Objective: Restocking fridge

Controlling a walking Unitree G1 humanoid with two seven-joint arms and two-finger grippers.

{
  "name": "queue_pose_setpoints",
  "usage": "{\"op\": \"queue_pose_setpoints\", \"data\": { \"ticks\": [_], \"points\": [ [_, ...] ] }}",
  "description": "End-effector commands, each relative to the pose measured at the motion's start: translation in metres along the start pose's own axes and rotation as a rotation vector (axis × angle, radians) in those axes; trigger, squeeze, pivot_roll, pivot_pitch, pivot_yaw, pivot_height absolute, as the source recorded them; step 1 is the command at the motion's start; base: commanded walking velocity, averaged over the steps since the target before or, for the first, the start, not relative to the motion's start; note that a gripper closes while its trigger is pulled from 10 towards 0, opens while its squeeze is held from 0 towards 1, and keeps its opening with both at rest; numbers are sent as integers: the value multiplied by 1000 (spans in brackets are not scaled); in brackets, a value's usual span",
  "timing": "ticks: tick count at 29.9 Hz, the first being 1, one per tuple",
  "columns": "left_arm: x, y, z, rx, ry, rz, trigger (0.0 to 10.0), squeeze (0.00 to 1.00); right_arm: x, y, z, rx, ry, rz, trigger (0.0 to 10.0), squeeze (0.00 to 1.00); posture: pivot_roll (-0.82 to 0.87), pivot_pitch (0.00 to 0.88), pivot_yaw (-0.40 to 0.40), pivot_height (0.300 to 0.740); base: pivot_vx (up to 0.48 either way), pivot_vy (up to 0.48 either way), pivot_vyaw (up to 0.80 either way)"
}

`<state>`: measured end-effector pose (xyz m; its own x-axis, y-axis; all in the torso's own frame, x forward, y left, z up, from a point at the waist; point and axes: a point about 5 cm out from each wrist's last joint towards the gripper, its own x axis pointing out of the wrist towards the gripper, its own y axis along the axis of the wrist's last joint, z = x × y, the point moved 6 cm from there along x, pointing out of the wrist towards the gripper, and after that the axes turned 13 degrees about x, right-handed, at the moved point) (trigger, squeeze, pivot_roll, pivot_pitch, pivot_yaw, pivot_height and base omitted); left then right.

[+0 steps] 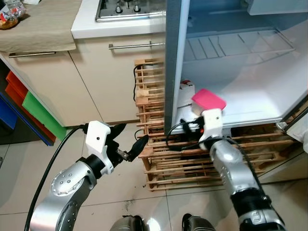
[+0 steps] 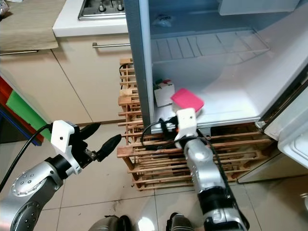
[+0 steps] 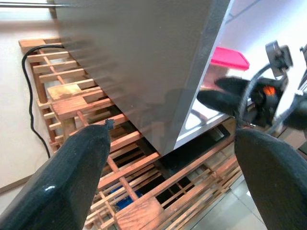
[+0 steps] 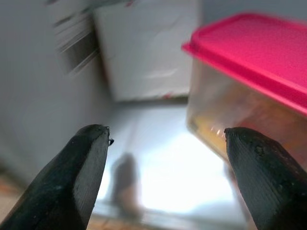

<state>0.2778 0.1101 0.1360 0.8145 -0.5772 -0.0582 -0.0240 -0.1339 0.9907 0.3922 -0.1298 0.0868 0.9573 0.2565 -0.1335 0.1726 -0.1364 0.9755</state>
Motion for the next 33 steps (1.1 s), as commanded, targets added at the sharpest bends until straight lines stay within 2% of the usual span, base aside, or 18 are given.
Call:
{"op": "queue_pose_setpoints", "data": {
  "ticks": [1,9,13,14,16,18,20,26,33],
  "points": [
    [-3,1,2,-3,2,-5,10000,0,2,-3,4,-29,-16,-6,10000,0,9,190,65,740,0,0,0],
    [-3,2,3,-9,5,-7,10000,0,9,17,18,-124,-74,54,10000,0,12,189,60,740,0,0,0],
    [0,1,4,-15,4,-6,10000,0,11,22,32,-185,-131,75,10000,0,5,185,61,740,0,0,0],
    [1,1,5,-18,2,-6,10000,0,11,22,37,-235,-148,75,10000,0,2,184,61,740,0,0,0],
    [2,1,5,-19,1,-7,10000,0,11,23,39,-254,-154,76,10000,0,2,184,60,740,0,0,0],
    [3,1,5,-23,2,-6,10000,0,11,27,44,-324,-176,87,10000,0,0,181,58,740,0,0,0],
    [3,0,5,-24,3,-6,10000,0,11,28,45,-341,-179,89,10000,0,0,181,58,740,0,0,0],
    [6,1,5,-29,10,-1,10000,0,12,40,49,-498,-181,127,10000,0,-5,172,52,740,0,0,0],
    [9,1,3,-30,13,3,10000,0,14,55,55,-536,-224,168,10000,0,-7,165,53,740,0,0,0]
  ]
}}
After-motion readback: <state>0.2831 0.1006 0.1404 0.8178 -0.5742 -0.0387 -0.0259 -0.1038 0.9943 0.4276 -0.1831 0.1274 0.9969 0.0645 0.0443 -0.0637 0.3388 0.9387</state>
